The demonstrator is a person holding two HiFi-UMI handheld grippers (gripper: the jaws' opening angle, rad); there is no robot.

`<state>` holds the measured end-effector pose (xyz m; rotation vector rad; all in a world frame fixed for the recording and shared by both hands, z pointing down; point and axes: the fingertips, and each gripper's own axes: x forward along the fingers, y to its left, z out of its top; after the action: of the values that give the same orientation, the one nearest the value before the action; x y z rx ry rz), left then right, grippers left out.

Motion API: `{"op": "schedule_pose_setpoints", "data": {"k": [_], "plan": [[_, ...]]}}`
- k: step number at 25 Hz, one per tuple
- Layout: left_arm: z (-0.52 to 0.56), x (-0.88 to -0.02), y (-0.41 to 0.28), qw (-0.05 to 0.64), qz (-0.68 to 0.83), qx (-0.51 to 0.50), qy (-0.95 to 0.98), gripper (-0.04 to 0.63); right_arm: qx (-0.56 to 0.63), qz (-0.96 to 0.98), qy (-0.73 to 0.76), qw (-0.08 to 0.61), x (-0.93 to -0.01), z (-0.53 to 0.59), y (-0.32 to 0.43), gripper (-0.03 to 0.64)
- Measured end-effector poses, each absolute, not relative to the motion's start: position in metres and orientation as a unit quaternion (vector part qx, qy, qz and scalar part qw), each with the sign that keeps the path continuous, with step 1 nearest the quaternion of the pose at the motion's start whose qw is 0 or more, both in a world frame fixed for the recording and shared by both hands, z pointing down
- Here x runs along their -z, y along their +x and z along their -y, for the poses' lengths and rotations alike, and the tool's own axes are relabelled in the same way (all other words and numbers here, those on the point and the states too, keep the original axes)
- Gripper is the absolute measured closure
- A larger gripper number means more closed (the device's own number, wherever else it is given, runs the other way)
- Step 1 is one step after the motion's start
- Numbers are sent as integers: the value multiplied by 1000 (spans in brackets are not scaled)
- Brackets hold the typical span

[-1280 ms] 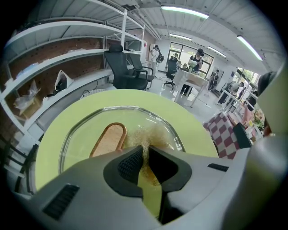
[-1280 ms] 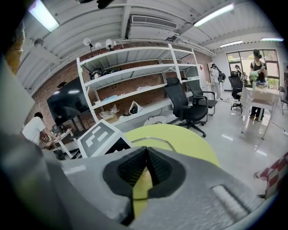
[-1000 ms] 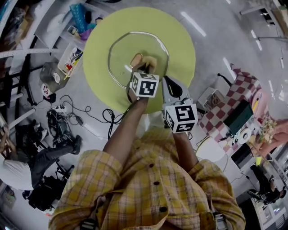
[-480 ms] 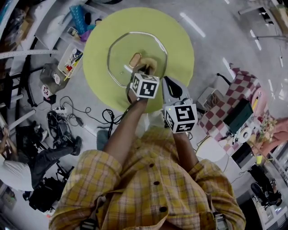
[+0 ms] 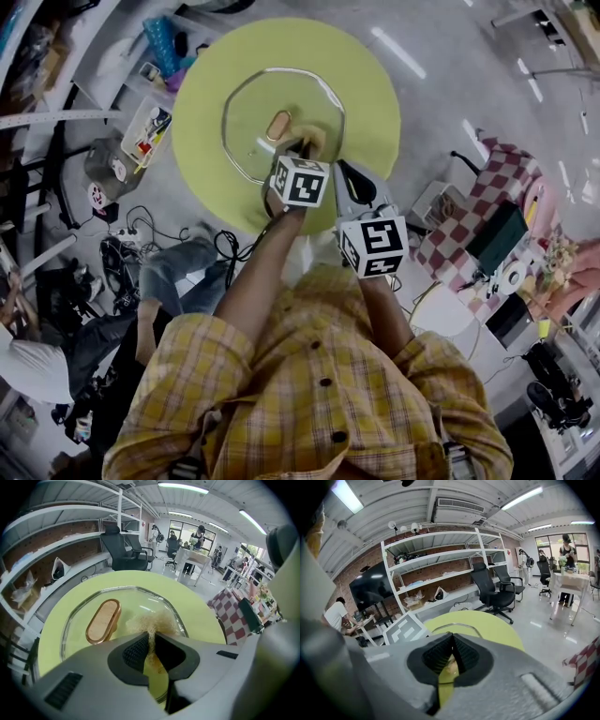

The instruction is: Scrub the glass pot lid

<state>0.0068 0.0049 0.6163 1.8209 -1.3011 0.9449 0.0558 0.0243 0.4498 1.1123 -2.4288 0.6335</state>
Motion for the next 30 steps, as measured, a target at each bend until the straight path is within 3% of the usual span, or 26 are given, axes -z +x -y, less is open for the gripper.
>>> {"op": "schedule_pose_setpoints", "data": {"k": [30], "plan": [[-24,-615,4,374,496,-345,704,549,-235,873,374,206,-454,-40,43,618]]}}
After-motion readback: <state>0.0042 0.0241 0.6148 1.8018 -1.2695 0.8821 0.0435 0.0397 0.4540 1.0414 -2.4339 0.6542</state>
